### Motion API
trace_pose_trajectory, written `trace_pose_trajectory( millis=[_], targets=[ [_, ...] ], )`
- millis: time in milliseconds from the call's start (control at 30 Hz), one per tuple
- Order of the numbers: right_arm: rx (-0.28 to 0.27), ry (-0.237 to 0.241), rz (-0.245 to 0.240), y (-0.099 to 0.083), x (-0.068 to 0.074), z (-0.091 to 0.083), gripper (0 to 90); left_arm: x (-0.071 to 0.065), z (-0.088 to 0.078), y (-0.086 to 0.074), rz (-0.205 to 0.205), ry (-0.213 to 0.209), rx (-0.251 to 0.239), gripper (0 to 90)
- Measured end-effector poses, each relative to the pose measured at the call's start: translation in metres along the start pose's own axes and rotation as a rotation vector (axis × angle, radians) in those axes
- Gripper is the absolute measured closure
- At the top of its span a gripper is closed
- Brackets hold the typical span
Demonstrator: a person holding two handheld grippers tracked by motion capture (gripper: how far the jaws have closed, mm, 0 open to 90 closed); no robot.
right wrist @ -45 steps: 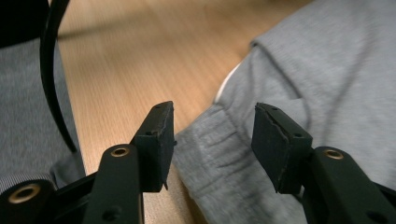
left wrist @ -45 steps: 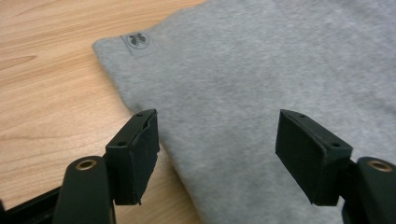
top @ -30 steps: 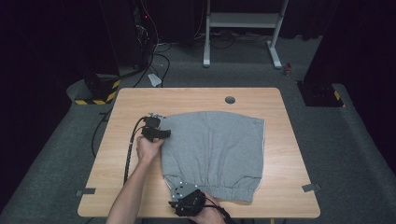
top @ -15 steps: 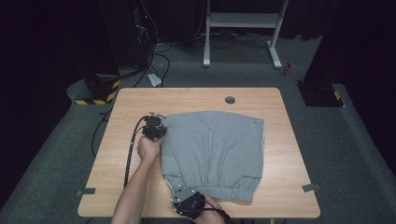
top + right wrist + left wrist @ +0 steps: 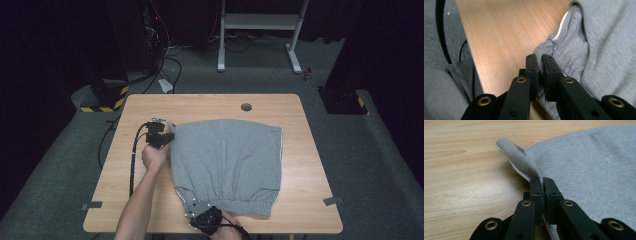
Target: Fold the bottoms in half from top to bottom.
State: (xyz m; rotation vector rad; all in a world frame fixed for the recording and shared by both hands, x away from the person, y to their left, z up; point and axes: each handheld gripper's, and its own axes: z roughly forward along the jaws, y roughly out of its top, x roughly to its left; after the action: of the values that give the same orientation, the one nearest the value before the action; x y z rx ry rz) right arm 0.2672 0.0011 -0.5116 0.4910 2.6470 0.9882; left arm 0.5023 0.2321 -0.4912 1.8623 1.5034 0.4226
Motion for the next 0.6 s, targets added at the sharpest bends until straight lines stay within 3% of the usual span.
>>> trace_pose_trajectory(
  millis=[400,600],
  targets=[
    [-0.024,0.027,0.018,0.001,-0.003,-0.018,84.5,0.004,-0.016,0.004,-0.048,-0.066,-0.066,87.1],
    [-0.036,0.031,0.015,0.006,-0.005,-0.025,84.6,0.004,-0.025,0.011,-0.022,-0.075,-0.079,87.2]
  ],
)
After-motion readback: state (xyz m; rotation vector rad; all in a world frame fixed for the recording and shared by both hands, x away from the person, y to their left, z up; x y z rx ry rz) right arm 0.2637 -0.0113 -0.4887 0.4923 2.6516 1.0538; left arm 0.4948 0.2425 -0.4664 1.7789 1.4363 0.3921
